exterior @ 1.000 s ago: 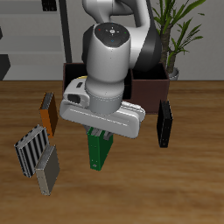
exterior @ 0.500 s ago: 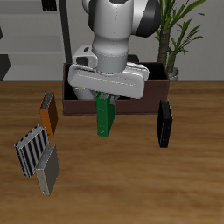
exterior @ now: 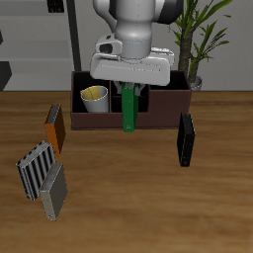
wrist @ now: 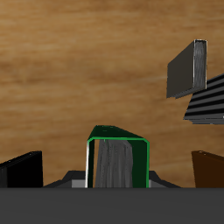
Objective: Place the white-yellow mug into the back desk caddy's left compartment and place the green book into the back desk caddy's front compartment
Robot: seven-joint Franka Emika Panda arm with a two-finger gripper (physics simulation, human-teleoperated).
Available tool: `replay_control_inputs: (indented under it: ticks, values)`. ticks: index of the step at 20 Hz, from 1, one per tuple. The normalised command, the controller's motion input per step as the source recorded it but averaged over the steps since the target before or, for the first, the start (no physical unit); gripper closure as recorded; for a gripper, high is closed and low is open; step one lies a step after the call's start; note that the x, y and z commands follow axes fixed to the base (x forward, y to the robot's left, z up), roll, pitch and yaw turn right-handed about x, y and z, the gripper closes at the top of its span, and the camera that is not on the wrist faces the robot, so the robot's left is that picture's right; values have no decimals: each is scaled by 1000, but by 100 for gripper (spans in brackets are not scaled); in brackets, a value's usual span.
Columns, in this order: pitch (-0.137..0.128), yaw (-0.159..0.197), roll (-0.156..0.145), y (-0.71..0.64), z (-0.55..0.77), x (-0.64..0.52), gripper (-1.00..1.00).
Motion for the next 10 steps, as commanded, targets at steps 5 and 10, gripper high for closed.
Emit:
replay_control_inputs:
  ticks: [5,10]
  values:
    - [-25,31,41,100,95,-565,100]
    - [-73,37,-20,-49,116,-643,100]
